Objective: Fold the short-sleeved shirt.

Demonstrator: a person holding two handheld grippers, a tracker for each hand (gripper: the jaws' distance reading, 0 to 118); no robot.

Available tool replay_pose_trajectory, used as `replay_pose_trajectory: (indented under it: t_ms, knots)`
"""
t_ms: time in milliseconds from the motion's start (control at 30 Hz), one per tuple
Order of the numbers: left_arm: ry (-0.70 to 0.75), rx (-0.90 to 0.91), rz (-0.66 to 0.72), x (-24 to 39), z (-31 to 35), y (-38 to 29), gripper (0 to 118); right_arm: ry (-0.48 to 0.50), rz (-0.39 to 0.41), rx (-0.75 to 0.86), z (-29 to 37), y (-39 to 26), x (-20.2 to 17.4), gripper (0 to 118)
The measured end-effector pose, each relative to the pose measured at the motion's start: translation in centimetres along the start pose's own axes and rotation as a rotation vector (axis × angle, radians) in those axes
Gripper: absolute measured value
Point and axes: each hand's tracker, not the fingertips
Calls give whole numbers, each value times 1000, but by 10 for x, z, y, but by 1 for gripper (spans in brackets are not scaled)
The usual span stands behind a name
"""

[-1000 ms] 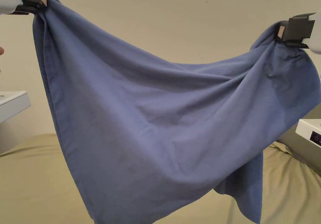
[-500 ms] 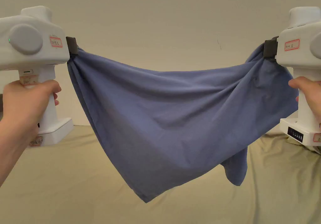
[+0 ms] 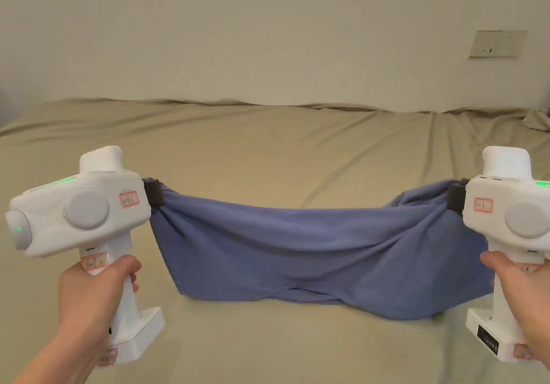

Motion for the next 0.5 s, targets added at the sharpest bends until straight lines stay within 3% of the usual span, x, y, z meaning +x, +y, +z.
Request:
replay_pose_trajectory:
  t_ms: [233, 500]
  knots:
    - [-6, -48, 13, -25, 20, -47, 4, 22, -46, -4, 24, -53, 22, 10]
    - [-62, -39, 5, -32, 126, -115, 4, 78, -81, 4, 112, -118, 46, 10]
